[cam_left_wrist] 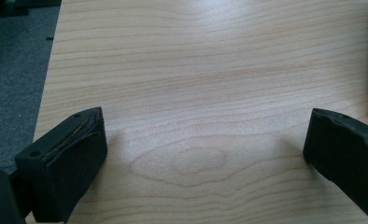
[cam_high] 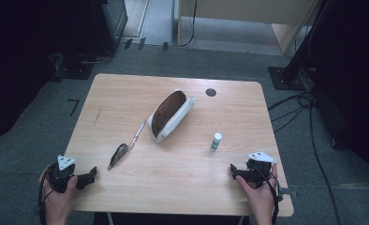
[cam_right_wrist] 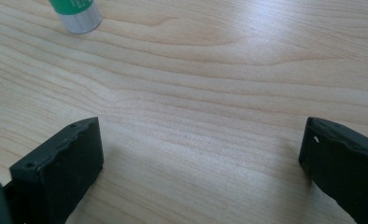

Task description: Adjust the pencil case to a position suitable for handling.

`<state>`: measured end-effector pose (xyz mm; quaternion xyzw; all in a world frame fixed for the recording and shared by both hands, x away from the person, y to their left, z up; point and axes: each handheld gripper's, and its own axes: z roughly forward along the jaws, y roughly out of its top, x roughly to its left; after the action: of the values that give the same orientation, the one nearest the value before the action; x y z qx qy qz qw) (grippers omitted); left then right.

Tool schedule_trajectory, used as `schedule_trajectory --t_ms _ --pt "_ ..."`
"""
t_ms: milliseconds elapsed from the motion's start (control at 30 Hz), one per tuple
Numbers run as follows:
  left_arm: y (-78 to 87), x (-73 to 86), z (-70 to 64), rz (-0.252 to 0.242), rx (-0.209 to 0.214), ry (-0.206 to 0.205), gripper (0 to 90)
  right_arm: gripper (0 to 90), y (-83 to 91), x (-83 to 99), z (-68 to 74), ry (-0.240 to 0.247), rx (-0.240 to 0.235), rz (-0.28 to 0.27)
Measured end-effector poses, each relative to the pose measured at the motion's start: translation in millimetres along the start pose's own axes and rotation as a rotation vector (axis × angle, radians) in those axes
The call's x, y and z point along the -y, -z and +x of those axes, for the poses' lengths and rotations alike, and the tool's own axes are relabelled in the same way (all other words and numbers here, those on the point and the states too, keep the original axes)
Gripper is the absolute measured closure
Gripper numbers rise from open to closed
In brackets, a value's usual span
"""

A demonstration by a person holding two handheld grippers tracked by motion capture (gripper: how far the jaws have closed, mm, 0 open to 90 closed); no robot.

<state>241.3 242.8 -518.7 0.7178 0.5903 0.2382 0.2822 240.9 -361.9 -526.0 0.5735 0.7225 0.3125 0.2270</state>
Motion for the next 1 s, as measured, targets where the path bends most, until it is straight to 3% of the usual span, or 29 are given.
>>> schedule_trajectory --t_ms 133,233,400,600,733,800,1000 --pt "-0.6 -0.8 -1.6 0.001 0.002 -0.003 0.0 17.4 7.6 4.3 -0.3 -0.029 0.019 -0.03" --pt "-1.3 -1.4 -2.3 0.001 0.007 -0.007 0.0 16.3 13.1 5.9 0.3 -0.067 0.02 -0.044" --pt "-2.1 -2.2 -2.4 0.0 0.009 -0.008 0.0 15.1 24.0 -0.2 12.8 -0.036 0.052 -0.067" --pt "-2.7 -2.9 -2.4 -0.001 0.005 -0.006 0.0 15.2 39.3 -18.2 25.6 -0.033 0.025 -0.115" --pt "-3.0 -3.4 -2.3 0.001 0.006 -0.006 0.0 16.0 49.2 -36.2 42.4 -0.012 -0.009 -0.144" --pt "-3.1 -3.5 -2.3 0.001 0.005 -0.005 0.0 15.9 51.0 -44.1 50.7 -0.004 -0.003 -0.148" --pt "-3.1 -3.5 -2.2 0.002 0.006 -0.006 0.0 15.7 51.3 -65.6 74.1 0.018 -0.064 -0.173"
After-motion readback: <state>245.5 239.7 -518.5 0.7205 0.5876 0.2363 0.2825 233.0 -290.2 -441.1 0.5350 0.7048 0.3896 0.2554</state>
